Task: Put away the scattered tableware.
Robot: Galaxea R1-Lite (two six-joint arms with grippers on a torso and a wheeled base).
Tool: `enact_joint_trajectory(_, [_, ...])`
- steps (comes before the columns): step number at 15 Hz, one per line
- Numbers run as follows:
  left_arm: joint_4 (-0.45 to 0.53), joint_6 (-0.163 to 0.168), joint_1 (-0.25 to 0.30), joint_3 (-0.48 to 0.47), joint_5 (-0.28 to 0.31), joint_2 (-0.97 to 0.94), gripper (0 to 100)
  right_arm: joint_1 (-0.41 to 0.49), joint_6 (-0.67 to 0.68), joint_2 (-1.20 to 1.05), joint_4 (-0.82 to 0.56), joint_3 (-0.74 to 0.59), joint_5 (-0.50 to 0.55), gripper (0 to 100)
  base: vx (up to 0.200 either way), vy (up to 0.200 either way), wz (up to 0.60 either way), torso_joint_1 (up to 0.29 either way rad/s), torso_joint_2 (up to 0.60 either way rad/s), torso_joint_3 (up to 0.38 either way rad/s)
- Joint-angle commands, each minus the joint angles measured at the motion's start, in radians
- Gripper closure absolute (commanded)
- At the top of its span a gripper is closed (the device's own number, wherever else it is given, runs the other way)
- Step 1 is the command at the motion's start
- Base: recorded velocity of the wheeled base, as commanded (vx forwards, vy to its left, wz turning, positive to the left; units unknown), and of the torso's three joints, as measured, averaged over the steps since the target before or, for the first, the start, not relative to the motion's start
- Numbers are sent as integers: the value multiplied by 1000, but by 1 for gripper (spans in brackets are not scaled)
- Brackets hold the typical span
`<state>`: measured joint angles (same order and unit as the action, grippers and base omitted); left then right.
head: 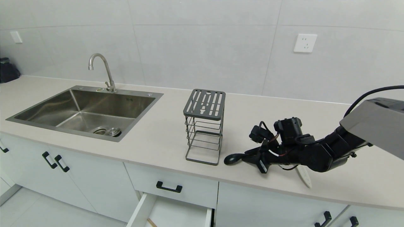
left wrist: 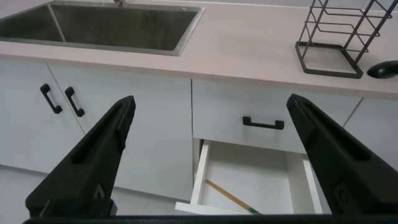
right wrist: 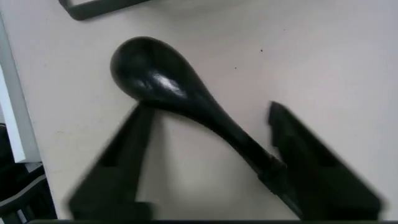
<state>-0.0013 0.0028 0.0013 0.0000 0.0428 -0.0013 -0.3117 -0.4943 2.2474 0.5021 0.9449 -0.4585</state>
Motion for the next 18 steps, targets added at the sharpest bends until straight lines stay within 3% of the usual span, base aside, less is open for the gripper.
enact_joint_trajectory(1, [0,0,0,0,0,1,0,3,-1,1,-5,-20,6,100,0,0,0,0,0,0])
enact_joint_trajectory(10, [0,0,0,0,0,1,0,-23,0,-172,119,-245,11,100,0,0,0,0,0,0])
enact_joint_trajectory(18, [0,0,0,0,0,1,0,-115,2,-213,121,-275,15,100,0,0,0,0,0,0])
